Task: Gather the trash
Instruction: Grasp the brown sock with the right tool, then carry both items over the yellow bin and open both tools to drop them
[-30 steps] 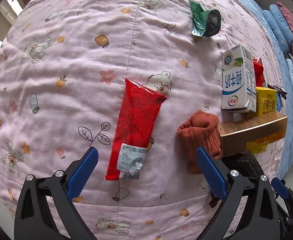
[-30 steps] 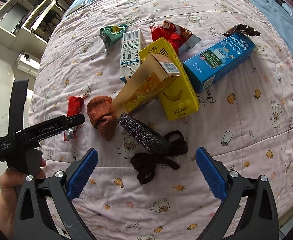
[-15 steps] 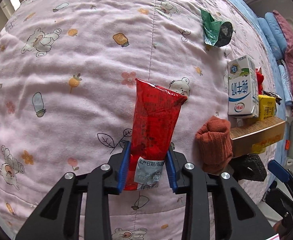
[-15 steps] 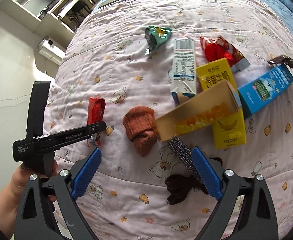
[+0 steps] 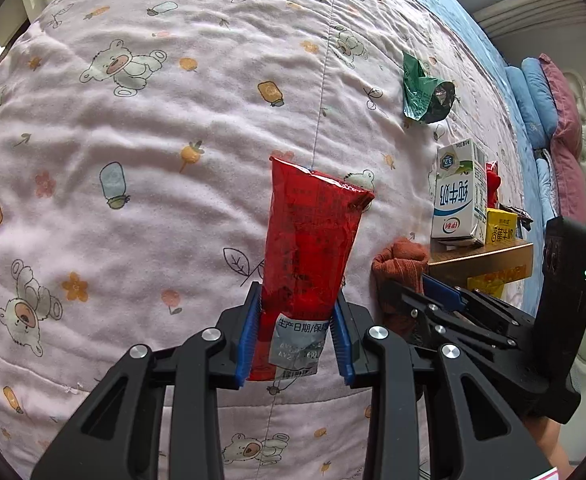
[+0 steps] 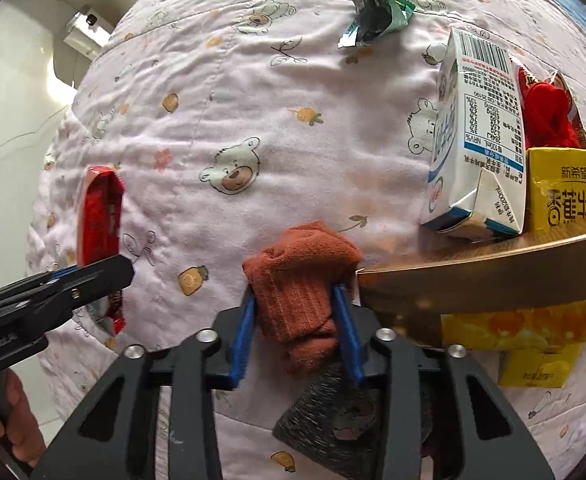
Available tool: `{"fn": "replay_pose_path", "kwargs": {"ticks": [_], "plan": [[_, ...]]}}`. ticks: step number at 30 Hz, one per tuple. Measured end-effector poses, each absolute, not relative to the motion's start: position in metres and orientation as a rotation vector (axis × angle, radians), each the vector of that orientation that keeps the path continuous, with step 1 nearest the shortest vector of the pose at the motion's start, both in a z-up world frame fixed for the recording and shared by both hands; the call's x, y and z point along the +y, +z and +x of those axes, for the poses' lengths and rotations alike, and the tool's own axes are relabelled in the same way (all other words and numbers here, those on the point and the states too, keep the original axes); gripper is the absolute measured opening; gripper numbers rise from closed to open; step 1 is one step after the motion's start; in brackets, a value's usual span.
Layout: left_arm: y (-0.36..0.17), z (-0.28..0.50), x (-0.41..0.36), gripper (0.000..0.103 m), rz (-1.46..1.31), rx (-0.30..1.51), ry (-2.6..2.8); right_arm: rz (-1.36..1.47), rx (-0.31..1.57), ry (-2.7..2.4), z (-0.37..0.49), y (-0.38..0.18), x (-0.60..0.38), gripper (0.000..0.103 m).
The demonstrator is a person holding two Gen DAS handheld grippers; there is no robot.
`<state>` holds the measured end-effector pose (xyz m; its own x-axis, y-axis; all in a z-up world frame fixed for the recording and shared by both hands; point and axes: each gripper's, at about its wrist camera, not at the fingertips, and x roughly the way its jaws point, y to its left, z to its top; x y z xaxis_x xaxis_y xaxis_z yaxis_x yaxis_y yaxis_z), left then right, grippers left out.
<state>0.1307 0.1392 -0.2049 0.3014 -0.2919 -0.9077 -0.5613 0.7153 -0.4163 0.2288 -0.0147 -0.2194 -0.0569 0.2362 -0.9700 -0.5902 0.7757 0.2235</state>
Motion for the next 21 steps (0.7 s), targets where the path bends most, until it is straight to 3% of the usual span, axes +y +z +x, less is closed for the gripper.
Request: {"fn": "replay_pose_path", "kwargs": {"ticks": [2,11,21], "plan": [[-0.199,0.124,0.137,0.033,-0.813,1.284,0.199,-0.237,1.484,0.693,0.231,-0.211,-0.022,0.029],[-0.145,0.097,0.100,0.033,-0.792,1.256,0.101,-0.002,1.406,0.776,0.201,-0.128,-0.080,0.029],[-0.088,0.075,-0.026,0.033,-0.553,1.307,-0.175,0.240,1.305,0.563,0.138,-0.066,-0.237,0.029]]}}
